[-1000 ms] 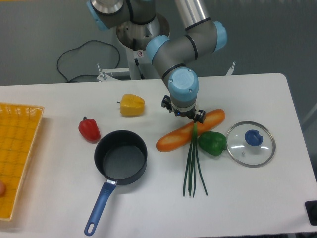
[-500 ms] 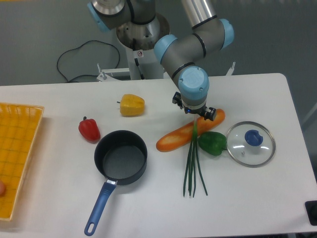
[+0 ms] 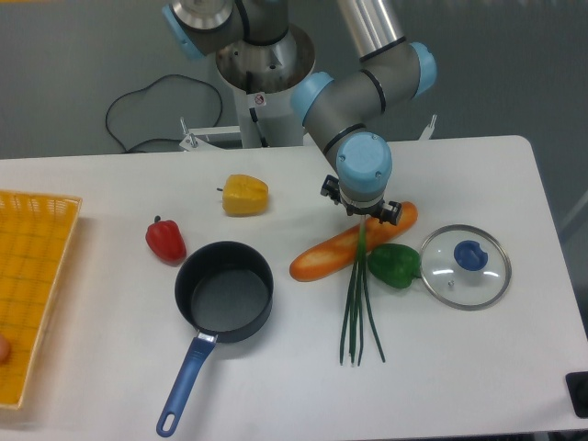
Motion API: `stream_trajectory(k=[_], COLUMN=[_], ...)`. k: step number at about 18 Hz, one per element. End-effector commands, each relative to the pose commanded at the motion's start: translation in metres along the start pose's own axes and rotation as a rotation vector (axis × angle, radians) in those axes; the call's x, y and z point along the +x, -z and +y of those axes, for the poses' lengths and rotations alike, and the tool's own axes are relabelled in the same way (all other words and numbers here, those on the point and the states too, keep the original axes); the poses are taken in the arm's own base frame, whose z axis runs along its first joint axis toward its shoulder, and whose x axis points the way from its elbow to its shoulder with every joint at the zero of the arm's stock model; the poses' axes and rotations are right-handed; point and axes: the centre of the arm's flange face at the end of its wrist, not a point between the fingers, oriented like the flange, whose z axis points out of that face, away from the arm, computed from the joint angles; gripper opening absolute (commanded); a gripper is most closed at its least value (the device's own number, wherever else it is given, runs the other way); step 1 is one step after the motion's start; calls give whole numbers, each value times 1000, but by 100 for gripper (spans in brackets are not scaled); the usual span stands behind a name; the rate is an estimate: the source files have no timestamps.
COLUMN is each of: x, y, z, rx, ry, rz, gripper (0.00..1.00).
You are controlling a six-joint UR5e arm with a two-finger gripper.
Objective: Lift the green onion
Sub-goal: 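Close the gripper on the green onion stalks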
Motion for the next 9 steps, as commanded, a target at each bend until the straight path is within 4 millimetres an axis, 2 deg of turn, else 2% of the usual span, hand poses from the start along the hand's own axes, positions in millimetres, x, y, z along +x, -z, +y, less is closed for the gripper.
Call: stream_trajectory(k=[2, 4, 6, 9], x=[-1, -2, -2, -5], y=[0, 2, 4, 9], z=[1, 0, 0, 0], rx=[0, 0, -1, 5], ry=[1, 1, -8, -5], rz=[1, -3, -10, -18], gripper=[99, 92, 80, 55])
